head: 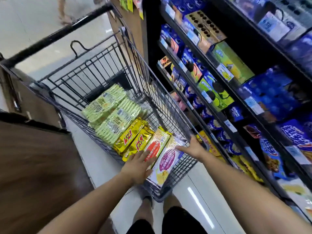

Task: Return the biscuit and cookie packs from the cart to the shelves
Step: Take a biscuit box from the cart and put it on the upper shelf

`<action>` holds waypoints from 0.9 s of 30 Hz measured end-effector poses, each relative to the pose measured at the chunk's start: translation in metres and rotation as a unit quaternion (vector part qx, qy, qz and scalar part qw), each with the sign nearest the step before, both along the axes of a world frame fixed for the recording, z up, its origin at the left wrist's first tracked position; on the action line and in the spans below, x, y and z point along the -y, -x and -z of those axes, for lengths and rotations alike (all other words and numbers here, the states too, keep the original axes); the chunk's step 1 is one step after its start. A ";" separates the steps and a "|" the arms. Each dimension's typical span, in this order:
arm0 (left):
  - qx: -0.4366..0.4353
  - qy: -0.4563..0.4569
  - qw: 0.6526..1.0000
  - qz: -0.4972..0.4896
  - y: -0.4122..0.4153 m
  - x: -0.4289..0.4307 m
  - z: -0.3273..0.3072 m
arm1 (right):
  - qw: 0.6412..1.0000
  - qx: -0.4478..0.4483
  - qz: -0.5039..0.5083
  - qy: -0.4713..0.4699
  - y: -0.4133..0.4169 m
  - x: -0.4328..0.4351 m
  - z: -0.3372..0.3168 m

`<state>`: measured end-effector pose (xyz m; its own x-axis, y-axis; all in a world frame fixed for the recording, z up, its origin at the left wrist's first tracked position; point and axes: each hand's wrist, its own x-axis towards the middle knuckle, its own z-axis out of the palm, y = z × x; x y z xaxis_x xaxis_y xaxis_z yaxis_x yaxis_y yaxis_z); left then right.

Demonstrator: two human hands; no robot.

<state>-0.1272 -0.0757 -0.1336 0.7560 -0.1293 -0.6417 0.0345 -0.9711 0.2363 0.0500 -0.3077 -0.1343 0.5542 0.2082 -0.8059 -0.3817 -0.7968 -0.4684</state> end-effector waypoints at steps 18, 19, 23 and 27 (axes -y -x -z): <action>-0.017 -0.008 0.999 -0.041 0.007 -0.001 0.025 | 0.951 -0.109 0.239 -0.161 0.002 -0.014 0.053; -0.025 -0.004 0.999 -0.045 0.005 -0.002 0.022 | 0.948 -0.111 0.246 -0.169 0.001 -0.013 0.048; -0.048 -0.001 0.997 -0.052 -0.013 0.000 0.002 | 0.946 -0.106 0.243 -0.189 -0.005 -0.003 0.025; -0.038 0.023 0.995 -0.088 -0.035 0.010 -0.018 | 0.934 -0.061 0.281 -0.212 -0.006 0.013 -0.011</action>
<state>-0.0926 -0.0855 -0.1155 0.7188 -0.0305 -0.6946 0.2225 -0.9364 0.2713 0.0562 -0.3211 -0.1234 0.5822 0.2271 -0.7807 -0.7544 -0.2071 -0.6229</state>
